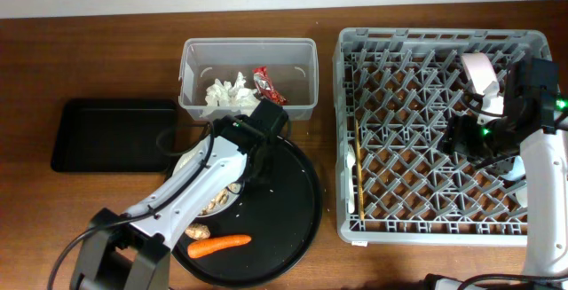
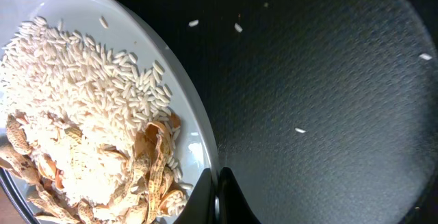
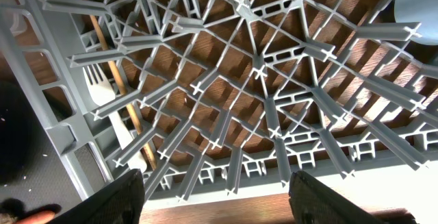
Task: Sort waste into correct bins and load items into the dishwasher rack
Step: 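Lift the bowl left and tip the rice onto the black tray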
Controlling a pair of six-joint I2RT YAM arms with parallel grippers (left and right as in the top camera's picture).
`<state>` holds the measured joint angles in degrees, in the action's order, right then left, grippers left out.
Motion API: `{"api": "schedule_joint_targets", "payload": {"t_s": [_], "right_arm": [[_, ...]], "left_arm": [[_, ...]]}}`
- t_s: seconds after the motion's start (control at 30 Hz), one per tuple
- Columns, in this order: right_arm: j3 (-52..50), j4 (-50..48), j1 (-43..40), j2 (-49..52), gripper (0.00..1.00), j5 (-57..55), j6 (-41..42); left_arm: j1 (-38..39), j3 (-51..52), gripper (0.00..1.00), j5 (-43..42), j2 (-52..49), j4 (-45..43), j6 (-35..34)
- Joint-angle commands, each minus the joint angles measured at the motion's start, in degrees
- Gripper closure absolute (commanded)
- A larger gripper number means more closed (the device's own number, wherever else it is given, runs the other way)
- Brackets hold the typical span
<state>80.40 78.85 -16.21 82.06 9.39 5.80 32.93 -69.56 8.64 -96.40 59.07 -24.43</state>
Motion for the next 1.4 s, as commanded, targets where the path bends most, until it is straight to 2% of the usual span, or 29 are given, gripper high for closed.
{"api": "schedule_joint_targets", "payload": {"t_s": [0.0, 0.27, 0.43, 0.5, 0.57, 0.77, 1.0, 1.2, 1.37], "right_arm": [[0.00, 0.00, -0.31, -0.22, 0.28, 0.50, -0.48], [0.00, -0.02, -0.31, -0.22, 0.28, 0.50, -0.50], [0.00, -0.02, -0.31, -0.22, 0.28, 0.50, -0.48], [0.00, 0.00, -0.31, -0.22, 0.28, 0.50, -0.50], [0.00, 0.09, -0.31, -0.22, 0.28, 0.50, -0.48], [0.00, 0.46, -0.31, -0.22, 0.28, 0.50, -0.48], [0.00, 1.22, -0.31, -0.22, 0.28, 0.46, -0.50], [0.00, 1.36, -0.31, -0.22, 0.28, 0.31, -0.48], [0.00, 1.38, -0.31, -0.22, 0.28, 0.31, -0.50]], "left_arm": [[-0.28, -1.75, 0.99, 1.95, 0.44, 0.31, 0.92], [4.04, -6.58, 0.99, 8.15, 0.44, 5.18, 0.90], [4.02, -10.88, 0.99, 17.62, 0.44, 10.21, 0.96], [4.00, -11.30, 0.99, 19.08, 0.44, 10.19, 5.14], [2.23, -11.41, 0.99, 19.30, 0.44, 10.58, 6.36], [-10.14, -12.70, 1.00, 19.23, 0.44, 8.02, 14.36], [-23.47, -12.74, 0.99, 6.82, 0.44, -4.70, 22.95], [-33.27, -12.74, 1.00, -6.67, 0.44, -13.40, 23.17], [-37.62, -12.72, 0.99, -13.99, 0.42, -14.84, 23.12]]}}
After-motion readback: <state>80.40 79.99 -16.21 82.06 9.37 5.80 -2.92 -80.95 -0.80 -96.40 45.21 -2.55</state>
